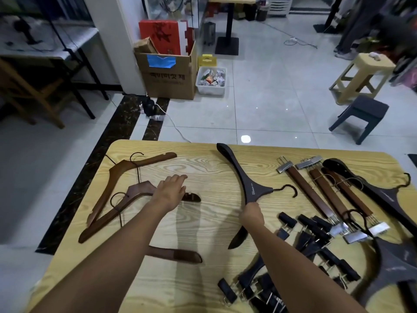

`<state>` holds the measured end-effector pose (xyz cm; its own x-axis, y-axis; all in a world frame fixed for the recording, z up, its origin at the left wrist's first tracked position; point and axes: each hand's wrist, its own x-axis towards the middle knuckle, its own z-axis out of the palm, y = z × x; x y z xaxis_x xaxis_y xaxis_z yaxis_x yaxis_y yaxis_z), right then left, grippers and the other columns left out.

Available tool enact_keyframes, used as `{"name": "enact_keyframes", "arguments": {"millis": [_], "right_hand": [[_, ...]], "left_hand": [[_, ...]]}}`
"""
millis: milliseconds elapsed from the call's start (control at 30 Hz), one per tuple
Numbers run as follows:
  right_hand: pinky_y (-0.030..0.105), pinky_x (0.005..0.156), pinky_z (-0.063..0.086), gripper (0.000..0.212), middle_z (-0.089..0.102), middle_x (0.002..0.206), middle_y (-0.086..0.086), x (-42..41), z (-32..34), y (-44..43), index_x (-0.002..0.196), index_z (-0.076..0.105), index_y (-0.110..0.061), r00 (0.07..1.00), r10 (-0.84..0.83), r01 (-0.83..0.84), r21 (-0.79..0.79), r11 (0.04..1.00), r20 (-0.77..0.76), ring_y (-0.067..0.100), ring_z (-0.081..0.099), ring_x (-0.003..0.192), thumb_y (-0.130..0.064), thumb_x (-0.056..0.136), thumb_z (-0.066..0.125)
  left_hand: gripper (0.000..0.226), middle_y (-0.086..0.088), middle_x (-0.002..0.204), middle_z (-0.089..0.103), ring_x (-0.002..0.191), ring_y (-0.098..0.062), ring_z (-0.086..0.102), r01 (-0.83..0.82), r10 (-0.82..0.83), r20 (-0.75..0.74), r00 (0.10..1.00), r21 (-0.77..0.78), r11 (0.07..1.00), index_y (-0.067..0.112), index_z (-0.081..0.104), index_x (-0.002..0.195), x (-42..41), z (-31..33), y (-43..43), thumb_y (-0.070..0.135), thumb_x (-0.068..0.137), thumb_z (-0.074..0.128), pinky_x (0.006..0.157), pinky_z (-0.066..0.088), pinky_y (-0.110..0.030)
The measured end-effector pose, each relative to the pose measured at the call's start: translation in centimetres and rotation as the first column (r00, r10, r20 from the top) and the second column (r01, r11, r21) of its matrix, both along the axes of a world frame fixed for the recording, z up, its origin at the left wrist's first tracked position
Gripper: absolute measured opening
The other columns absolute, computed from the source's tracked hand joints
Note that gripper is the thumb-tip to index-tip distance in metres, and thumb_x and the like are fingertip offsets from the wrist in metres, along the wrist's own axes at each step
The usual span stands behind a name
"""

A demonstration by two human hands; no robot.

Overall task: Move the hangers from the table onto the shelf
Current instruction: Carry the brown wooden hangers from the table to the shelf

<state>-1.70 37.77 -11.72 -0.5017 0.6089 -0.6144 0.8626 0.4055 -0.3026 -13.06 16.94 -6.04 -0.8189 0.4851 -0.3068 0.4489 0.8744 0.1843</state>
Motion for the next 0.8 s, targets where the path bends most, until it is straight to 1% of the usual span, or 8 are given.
{"name": "enact_keyframes", "arguments": {"millis": [100,167,233,333,467,567,667,800], "right_hand": [[0.035,0.082,0.046,0.052,0.041,0.135,0.020,-0.5,1.3,0.2,0.138,0.030,0.004,0.996,-0.080,0.077,-0.074,0.994,-0.032,0.034,0.052,0.117,-0.010,0.094,0.053],[0.037,0.084,0.047,0.051,0.039,0.135,0.022,-0.7,2.2,0.5,0.136,0.028,0.004,0.996,-0.078,0.074,-0.095,0.993,-0.034,0.035,0.050,0.117,-0.011,0.094,0.053],[0.040,0.091,0.048,0.047,0.038,0.135,0.022,-1.0,3.0,0.7,0.136,0.027,0.005,0.997,-0.055,0.051,-0.071,0.996,-0.056,0.035,0.050,0.117,-0.011,0.097,0.047],[0.040,0.086,0.048,0.045,0.041,0.135,0.022,-1.6,4.5,0.9,0.136,0.030,0.002,0.989,-0.018,0.012,-0.038,0.999,-0.148,0.037,0.055,0.110,-0.016,0.098,0.046],[0.038,0.078,0.045,0.050,0.048,0.131,0.024,-3.3,6.3,0.9,0.138,0.029,0.002,0.943,0.168,-0.170,0.019,0.985,-0.288,0.040,0.053,0.112,-0.023,0.099,0.047],[0.035,0.070,0.039,0.044,0.055,0.121,0.023,-4.4,7.6,0.2,0.128,0.038,0.003,0.880,0.295,-0.285,0.084,0.955,-0.373,0.040,0.056,0.106,-0.030,0.100,0.046],[0.035,0.071,0.039,0.038,0.057,0.114,0.019,-5.5,8.8,-1.5,0.120,0.046,-0.001,0.830,0.399,-0.362,0.169,0.917,-0.390,0.038,0.057,0.102,-0.033,0.100,0.044],[0.038,0.076,0.039,0.030,0.056,0.116,0.015,-6.6,9.8,-5.1,0.118,0.046,-0.004,0.753,0.549,-0.496,0.235,0.836,-0.364,0.037,0.057,0.106,-0.029,0.101,0.041]], "left_hand": [[0.044,-0.005,0.145,0.038,0.133,-0.025,0.035,-0.023,0.022,-0.003,1.000,-0.007,1.000,0.020,0.027,0.146,0.4,0.3,-0.5,0.027,0.103,0.031,0.105,0.029,-0.037],[0.045,-0.005,0.145,0.039,0.133,-0.025,0.035,-0.032,0.032,-0.001,0.999,0.000,0.999,0.020,0.027,0.146,1.1,0.5,-0.8,0.027,0.102,0.032,0.105,0.029,-0.038],[0.045,-0.005,0.144,0.040,0.132,-0.024,0.036,-0.036,0.036,-0.003,0.999,0.005,0.999,0.020,0.027,0.146,1.8,0.7,-1.2,0.026,0.102,0.032,0.105,0.029,-0.038],[0.043,-0.005,0.141,0.044,0.131,-0.024,0.039,-0.064,0.064,-0.008,0.998,-0.001,0.998,0.019,0.030,0.144,2.9,0.6,-2.2,0.025,0.102,0.031,0.104,0.030,-0.038],[0.043,-0.008,0.139,0.047,0.128,-0.026,0.043,-0.047,0.047,0.002,0.999,-0.097,0.994,0.018,0.034,0.143,4.2,0.2,-4.4,0.023,0.100,0.034,0.103,0.034,-0.038],[0.042,-0.005,0.141,0.046,0.131,-0.023,0.041,-0.080,0.082,0.005,0.997,-0.157,0.984,0.021,0.036,0.142,5.1,-0.3,-7.0,0.022,0.100,0.036,0.106,0.034,-0.036],[0.043,-0.004,0.143,0.043,0.131,-0.022,0.040,-0.134,0.140,0.008,0.990,-0.248,0.960,0.022,0.032,0.143,6.3,-0.9,-9.6,0.022,0.100,0.034,0.105,0.033,-0.036],[0.045,-0.007,0.145,0.037,0.132,-0.028,0.036,-0.220,0.241,0.030,0.970,-0.312,0.924,0.024,0.027,0.144,8.3,-2.1,-12.3,0.026,0.100,0.034,0.104,0.033,-0.039]]}}
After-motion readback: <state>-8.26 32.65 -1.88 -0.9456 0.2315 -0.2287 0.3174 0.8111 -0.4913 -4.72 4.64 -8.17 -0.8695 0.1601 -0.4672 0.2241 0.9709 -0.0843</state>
